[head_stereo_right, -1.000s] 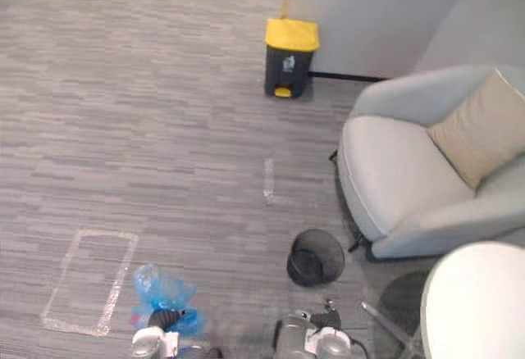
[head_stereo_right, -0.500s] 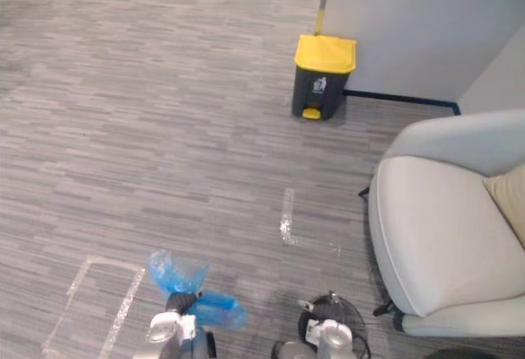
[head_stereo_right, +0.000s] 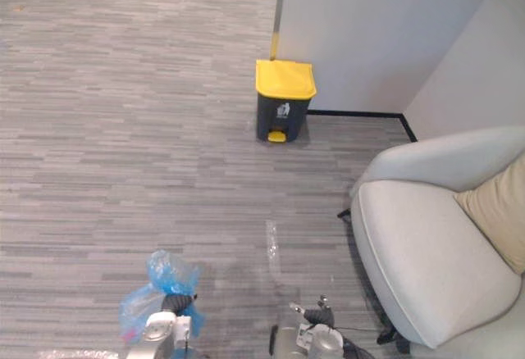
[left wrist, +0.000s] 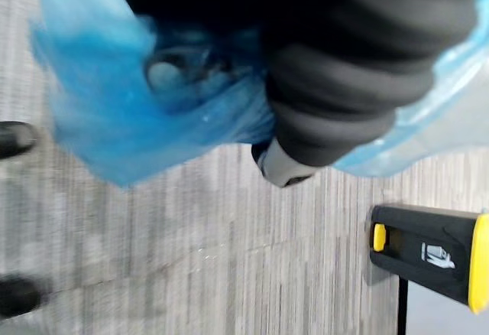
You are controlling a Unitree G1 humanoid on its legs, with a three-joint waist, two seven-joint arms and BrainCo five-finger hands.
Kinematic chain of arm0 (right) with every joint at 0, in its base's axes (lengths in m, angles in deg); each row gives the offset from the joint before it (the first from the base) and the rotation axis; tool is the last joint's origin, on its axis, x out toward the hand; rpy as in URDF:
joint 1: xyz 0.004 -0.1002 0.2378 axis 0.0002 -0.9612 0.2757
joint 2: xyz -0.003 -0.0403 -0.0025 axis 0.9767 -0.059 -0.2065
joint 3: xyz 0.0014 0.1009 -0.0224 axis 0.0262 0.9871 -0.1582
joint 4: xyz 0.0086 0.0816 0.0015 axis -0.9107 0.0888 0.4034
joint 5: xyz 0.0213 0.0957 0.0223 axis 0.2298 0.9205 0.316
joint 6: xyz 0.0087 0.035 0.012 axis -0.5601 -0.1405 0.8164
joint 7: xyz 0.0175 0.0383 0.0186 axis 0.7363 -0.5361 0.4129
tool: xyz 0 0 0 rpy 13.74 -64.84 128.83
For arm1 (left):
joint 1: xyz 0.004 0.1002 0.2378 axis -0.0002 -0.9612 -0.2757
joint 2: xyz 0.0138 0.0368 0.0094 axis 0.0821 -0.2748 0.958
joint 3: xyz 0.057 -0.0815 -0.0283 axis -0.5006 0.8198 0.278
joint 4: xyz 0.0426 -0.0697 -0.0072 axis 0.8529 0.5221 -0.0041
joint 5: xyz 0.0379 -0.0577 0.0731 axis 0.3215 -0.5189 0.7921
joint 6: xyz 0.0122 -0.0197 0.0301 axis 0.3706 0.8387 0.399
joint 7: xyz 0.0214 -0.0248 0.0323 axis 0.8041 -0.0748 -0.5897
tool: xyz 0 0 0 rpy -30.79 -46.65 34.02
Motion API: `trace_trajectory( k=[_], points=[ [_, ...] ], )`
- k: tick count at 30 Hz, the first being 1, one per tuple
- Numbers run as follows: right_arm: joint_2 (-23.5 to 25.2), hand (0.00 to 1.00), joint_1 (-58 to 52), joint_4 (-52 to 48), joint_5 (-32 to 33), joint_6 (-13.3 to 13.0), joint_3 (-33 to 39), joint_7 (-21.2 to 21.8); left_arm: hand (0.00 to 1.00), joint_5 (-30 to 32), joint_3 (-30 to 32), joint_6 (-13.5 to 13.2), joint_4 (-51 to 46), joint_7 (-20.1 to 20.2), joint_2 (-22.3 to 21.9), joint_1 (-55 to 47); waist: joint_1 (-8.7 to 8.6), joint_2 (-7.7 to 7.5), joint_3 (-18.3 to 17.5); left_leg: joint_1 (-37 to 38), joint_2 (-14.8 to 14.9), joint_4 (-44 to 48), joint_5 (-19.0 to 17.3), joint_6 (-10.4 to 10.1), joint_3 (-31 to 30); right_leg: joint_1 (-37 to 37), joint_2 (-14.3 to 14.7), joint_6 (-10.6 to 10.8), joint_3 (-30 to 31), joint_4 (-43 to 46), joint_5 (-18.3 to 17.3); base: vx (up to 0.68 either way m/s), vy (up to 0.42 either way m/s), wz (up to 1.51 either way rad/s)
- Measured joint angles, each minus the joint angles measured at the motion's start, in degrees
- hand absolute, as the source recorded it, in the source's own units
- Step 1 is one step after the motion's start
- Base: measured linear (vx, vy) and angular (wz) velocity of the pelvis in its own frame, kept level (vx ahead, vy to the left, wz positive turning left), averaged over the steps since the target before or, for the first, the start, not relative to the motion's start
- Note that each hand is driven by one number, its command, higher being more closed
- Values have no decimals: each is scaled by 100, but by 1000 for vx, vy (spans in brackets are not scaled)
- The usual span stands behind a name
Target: Gather rubbish on tea table into small bin, then transfer packed bag to large trash can.
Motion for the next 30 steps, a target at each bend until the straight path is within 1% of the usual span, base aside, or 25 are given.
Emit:
trace_trajectory(
  k=[1,2,3,5,6,7,8,9,10,11,12,15,16,17,18,19,20,21,22,23,25,27,28,29,30],
  points=[
    [-9,0,-8,109,2,-6,2,1,100,1,-15,-6,47,4,72,0,-26,-100,-23,127,-129,-74,-30,-53,-101,28,46,-204,92,-738,804,543,-110,15],
    [-165,0,177,208,-12,-5,78,4,100,2,39,16,229,0,-14,80,-32,175,34,292,67,-53,-59,-157,-341,178,212,-378,43,-561,792,636,-137,7],
    [-203,0,227,217,-15,0,224,2,100,4,50,10,225,2,-79,85,-18,295,12,286,132,104,82,-318,-481,220,259,-419,18,-431,491,515,-116,-4],
    [-212,0,201,255,-4,21,258,2,100,4,47,9,210,2,-104,119,-51,386,40,240,246,561,266,-410,-654,439,292,-484,-109,-370,270,478,-165,20],
    [-207,0,156,233,3,32,262,2,100,3,58,8,187,9,-124,157,-81,391,48,-116,388,1640,532,-507,-859,856,354,-482,-176,-610,162,453,-170,28],
    [-209,0,142,229,5,39,246,2,100,3,70,9,160,12,-154,158,-74,392,48,-276,435,2061,689,-539,-937,998,374,-496,-198,-717,148,421,-128,17],
    [-206,0,96,193,6,52,173,0,100,2,122,3,69,21,-183,84,-30,381,55,-623,557,2932,932,-653,-1016,1332,428,-508,-196,-959,128,455,-62,-2],
    [-130,0,78,189,14,55,91,-2,100,-5,227,-15,-106,54,-281,-6,23,316,93,-1310,770,4168,596,-530,-910,1905,481,-521,-162,-1413,-6,794,83,-50],
    [2,0,84,188,22,63,19,-15,100,-5,222,-2,-239,159,-338,-155,199,206,134,-2267,766,2930,222,-288,-455,2516,419,-372,20,-1736,-61,841,217,-65],
    [-38,0,34,162,22,61,66,-36,100,-3,219,-1,-250,162,-369,-185,224,319,83,-2217,611,1454,983,-77,-425,2583,455,-176,99,-1672,-163,783,297,-58],
    [8,0,5,177,23,81,134,-62,100,-3,206,2,-229,167,-336,-160,234,220,62,-2173,472,1293,933,-180,-443,2587,359,31,215,-1560,-342,475,230,-3],
    [32,0,-108,163,23,88,191,-95,100,-3,222,-25,-373,165,-299,-91,237,105,12,-2084,220,1186,910,-85,-441,2656,136,19,306,-1737,-314,237,131,15],
    [31,0,-80,174,18,71,191,-91,100,1,229,-30,-342,148,-225,-33,277,48,-30,-2071,69,1251,806,-96,-502,2774,44,128,551,-2000,-210,220,171,-30],
    [35,0,-38,199,6,52,216,-91,100,2,219,-34,-341,131,-178,-38,327,37,-44,-2011,-57,1224,625,-19,-631,2732,-36,186,700,-1960,-257,186,144,-73],
    [64,0,-14,203,4,46,213,-85,100,2,210,-33,-342,129,-165,-128,393,22,-48,-1827,-89,1085,242,-38,-554,2654,-136,404,923,-1673,-538,226,125,-94],
    [50,0,10,226,2,59,205,-76,100,1,190,-14,-278,125,-161,-179,379,15,-19,-1700,-89,1085,149,-65,-362,2432,-171,478,1102,-1154,-647,171,90,-110],
    [22,0,-15,219,3,63,204,-73,100,2,45,43,-210,125,-156,-301,344,57,-35,-1484,-86,985,105,-18,-180,1845,-200,643,1202,59,-546,168,80,-90],
    [44,0,-40,160,-12,58,175,-67,100,1,-78,61,-206,122,-136,-361,308,17,-23,-1241,-116,887,46,-9,-62,1385,-288,788,1195,1071,-259,141,99,-67],
    [20,0,-27,141,-4,52,174,-63,100,-1,-147,72,-190,114,-124,-367,258,-5,7,-1081,-120,845,-19,21,-33,1099,-332,763,1168,1690,5,181,81,-28],
    [28,0,-46,146,-6,56,182,-68,100,-2,-203,87,-168,110,-86,-364,183,-34,-8,-928,-116,825,-106,11,-25,868,-363,686,1121,2174,-3,270,65,-9],
    [16,0,-59,143,-26,52,170,-64,100,-4,-173,83,-137,88,-14,-316,130,-112,-39,-513,-62,642,-248,-32,-15,469,-360,378,732,2330,-337,330,8,0],
    [-39,0,14,159,-126,51,166,-64,100,-5,-170,80,-100,11,19,-253,43,-65,-24,-279,14,424,-262,-61,-4,213,-340,231,323,1840,-489,353,-75,14],
    [-119,0,75,212,-218,56,168,-63,100,-5,-167,69,-59,4,27,-202,38,12,-1,-100,87,241,-258,-103,7,54,-228,116,121,1115,-422,476,-120,20],
    [-176,0,83,289,-219,57,166,-66,100,-5,-171,54,-7,5,66,-158,36,48,4,86,90,94,-223,-184,-9,7,-70,46,63,99,-45,438,-103,17],
    [-183,0,76,358,-219,53,166,-68,100,-5,-178,51,0,9,95,-161,26,16,-7,157,44,30,-216,-196,-51,66,-35,20,82,-361,228,495,-109,21]
  ],
)
